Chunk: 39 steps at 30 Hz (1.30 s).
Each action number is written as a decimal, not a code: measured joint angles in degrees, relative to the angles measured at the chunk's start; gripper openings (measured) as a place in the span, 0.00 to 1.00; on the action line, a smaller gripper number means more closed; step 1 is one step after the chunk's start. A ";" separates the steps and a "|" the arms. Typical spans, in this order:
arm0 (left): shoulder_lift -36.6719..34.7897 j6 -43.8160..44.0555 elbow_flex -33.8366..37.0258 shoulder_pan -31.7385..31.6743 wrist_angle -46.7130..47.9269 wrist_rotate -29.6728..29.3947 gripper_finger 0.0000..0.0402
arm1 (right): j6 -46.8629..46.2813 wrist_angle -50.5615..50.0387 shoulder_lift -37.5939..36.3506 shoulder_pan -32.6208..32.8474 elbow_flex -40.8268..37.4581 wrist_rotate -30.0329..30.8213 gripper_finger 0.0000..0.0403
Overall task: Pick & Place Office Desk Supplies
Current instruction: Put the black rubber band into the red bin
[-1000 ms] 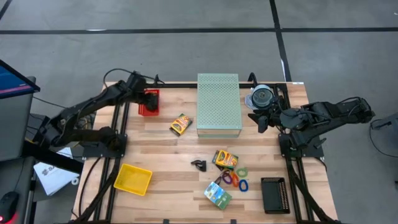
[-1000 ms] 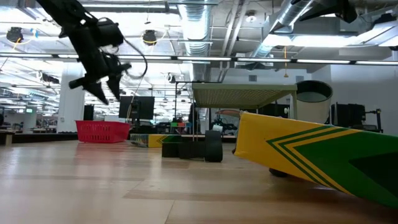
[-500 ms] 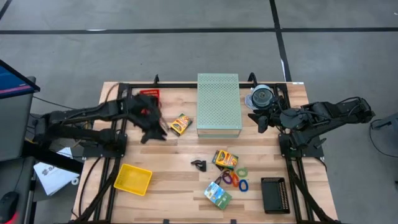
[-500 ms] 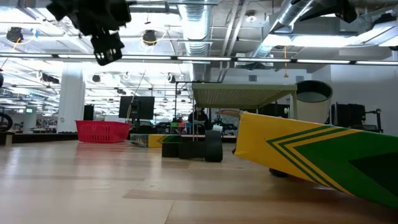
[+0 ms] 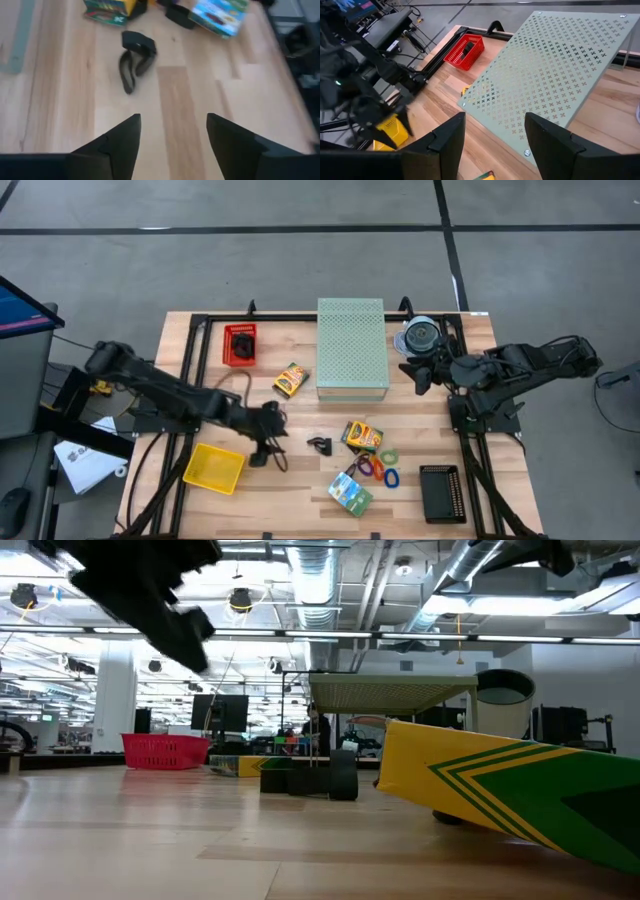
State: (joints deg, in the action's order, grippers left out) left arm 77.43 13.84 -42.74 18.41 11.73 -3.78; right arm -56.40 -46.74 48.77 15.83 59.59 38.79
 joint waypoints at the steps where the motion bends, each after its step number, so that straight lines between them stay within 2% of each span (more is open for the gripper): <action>1: 2.23 0.06 0.00 0.13 -2.44 -0.79 0.56 | -0.03 0.00 0.00 0.17 0.00 -0.01 0.50; 6: 11.68 1.53 0.00 -0.99 -11.63 -3.32 0.57 | -0.86 -0.02 0.02 1.15 0.00 -0.03 0.50; 11: 17.29 2.95 0.02 -3.04 -18.34 -6.06 0.54 | -1.25 -0.19 0.00 1.45 0.00 -1.04 0.50; 16: 20.73 3.14 0.02 -3.86 -22.86 -5.53 0.51 | -1.99 -1.71 0.00 1.47 -0.02 -1.86 0.50; 30: 25.89 6.86 0.00 -3.64 -25.71 -3.87 0.50 | -2.44 -3.66 -0.04 1.41 -0.02 -3.07 0.50; 35: 26.22 10.42 -0.01 -3.87 -26.04 -6.16 0.38 | -3.06 -4.27 -0.04 1.41 -0.02 -4.03 0.50; 39: 25.80 17.25 -0.12 -5.07 -23.99 -5.50 0.15 | -3.04 -4.28 -0.04 1.41 -0.02 -4.07 0.50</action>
State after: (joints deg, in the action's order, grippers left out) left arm 103.23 31.09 -42.86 13.34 -12.26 -9.28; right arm -59.44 -51.03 48.73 17.23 59.57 34.72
